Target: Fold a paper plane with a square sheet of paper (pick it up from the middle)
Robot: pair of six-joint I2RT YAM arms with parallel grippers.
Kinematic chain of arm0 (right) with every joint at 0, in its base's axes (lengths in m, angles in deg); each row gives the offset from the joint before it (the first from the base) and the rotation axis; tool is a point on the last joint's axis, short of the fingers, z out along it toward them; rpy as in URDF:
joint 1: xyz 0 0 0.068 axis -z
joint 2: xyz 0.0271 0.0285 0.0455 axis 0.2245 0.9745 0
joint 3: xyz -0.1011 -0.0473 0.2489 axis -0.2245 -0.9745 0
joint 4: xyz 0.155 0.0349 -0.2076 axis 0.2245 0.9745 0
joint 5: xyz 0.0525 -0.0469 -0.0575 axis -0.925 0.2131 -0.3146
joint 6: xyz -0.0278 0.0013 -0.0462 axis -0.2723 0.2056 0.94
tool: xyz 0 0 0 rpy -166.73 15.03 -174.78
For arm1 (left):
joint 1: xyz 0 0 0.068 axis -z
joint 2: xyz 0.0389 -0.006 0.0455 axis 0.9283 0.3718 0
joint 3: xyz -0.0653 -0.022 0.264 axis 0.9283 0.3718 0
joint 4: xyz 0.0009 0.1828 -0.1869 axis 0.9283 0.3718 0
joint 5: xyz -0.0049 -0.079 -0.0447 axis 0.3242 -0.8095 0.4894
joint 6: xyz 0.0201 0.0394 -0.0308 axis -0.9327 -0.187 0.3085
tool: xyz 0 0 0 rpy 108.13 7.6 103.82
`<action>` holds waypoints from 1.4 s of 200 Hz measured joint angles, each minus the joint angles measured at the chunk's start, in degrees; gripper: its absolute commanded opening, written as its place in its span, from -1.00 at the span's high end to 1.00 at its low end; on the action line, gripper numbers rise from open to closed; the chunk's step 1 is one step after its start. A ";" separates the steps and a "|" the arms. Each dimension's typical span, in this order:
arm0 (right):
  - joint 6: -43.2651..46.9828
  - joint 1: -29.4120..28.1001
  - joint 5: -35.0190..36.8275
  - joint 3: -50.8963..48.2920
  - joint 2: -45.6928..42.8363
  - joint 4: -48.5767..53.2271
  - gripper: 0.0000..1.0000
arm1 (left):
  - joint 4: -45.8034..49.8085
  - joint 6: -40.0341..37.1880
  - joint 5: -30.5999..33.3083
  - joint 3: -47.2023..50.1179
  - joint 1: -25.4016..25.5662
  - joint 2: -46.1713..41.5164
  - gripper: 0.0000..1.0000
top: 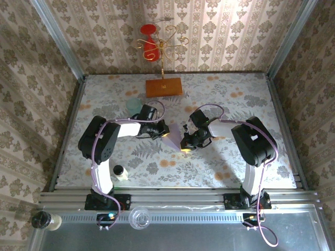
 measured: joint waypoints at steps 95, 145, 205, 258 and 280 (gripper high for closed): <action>-0.02 0.04 -0.02 -0.17 -0.11 -0.26 1.00 | 0.48 -3.78 1.53 -1.51 -3.72 0.79 0.86; -0.04 0.07 -0.02 -0.39 -0.22 -0.57 1.00 | 1.99 -5.49 3.23 -3.10 -4.24 1.14 0.85; -0.09 0.07 -0.07 -0.50 -0.31 -0.83 0.98 | 3.08 -7.39 7.52 -5.29 -5.40 1.88 0.85; -1.62 0.11 -0.83 -0.42 -0.79 -1.53 0.86 | 5.05 -8.52 10.75 -5.86 -4.87 0.79 0.77; -3.41 0.11 -0.48 -0.50 -1.88 -1.51 0.73 | 6.36 -8.70 12.90 -5.86 -4.13 -1.84 0.70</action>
